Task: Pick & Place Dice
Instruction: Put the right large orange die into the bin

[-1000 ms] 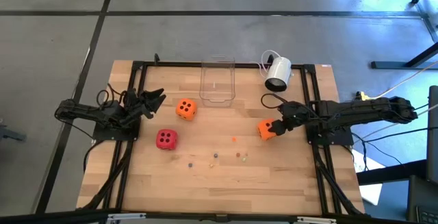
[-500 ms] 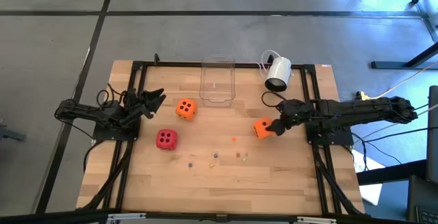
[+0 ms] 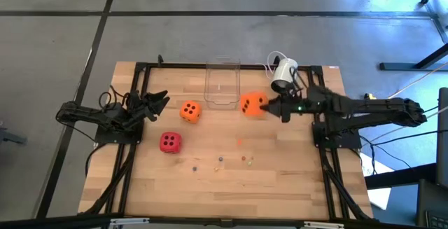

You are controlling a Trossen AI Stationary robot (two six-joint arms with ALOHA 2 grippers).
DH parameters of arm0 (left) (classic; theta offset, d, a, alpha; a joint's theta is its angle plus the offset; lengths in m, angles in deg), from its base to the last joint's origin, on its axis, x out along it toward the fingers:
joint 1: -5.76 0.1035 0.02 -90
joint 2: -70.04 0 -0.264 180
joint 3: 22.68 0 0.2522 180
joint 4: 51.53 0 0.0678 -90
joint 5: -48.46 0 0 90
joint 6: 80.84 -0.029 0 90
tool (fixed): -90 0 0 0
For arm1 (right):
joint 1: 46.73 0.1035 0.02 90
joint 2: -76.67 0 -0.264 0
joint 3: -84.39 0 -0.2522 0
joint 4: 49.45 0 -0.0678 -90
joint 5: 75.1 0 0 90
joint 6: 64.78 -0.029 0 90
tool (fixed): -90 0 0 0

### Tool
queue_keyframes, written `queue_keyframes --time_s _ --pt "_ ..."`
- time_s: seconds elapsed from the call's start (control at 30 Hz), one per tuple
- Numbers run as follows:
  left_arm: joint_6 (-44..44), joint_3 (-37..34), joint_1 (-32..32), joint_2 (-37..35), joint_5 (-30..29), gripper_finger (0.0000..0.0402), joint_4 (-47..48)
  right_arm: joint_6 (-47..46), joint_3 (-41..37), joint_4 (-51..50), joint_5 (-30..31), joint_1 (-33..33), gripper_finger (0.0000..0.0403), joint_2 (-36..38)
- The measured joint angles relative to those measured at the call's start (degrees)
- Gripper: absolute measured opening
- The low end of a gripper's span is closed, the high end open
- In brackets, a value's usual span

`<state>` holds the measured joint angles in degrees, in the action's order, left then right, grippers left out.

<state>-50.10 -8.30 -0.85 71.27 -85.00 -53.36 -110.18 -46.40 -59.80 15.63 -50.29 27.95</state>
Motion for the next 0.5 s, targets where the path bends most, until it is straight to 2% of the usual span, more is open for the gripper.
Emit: queue_keyframes --time_s 0.17,0.37,0.5 --pt "0.0 0.0 0.0 0.0 0.0 0.0345 0.0 14.4 17.09 -14.13 6.49 -2.68 0.0211 -7.35" --pt "0.0 0.0 0.0 -0.01 0.0 0.0345 0.0 29.76 36.74 -29.94 9.06 -5.25 0.0211 -22.89" --pt "0.0 0.0 0.0 -0.02 0.02 0.0345 0.0 39.63 46.26 -36.96 9.59 -6.27 0.0211 -33.8"
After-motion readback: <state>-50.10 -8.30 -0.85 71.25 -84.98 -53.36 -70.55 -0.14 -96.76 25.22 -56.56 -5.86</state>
